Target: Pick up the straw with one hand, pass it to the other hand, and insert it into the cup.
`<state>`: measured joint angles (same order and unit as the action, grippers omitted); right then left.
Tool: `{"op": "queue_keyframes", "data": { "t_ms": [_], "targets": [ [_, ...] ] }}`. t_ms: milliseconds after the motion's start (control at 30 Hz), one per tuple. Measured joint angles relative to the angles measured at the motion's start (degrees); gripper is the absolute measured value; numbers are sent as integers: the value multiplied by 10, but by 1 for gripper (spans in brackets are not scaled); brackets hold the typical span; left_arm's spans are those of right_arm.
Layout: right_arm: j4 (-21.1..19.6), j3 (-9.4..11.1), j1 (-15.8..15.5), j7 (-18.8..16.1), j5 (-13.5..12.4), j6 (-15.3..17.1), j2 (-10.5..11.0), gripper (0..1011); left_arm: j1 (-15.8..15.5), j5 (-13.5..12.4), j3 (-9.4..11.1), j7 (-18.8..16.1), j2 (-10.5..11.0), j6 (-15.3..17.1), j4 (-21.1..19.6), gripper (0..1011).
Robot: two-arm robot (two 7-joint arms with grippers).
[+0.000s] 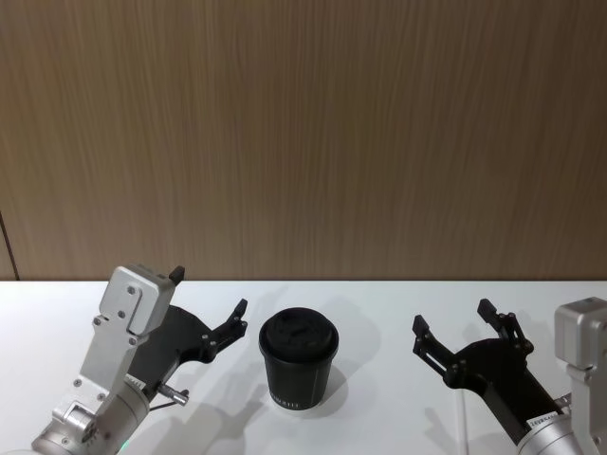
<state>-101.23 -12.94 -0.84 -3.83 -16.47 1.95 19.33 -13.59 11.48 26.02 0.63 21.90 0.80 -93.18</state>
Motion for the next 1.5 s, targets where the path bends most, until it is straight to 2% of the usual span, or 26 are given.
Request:
{"op": "queue_keyframes", "data": {
  "t_ms": [1500],
  "targets": [
    [0, 0, 0, 0, 0, 0, 0, 1001, 0, 0, 0, 0, 0, 0, 0, 1002]
  ]
}}
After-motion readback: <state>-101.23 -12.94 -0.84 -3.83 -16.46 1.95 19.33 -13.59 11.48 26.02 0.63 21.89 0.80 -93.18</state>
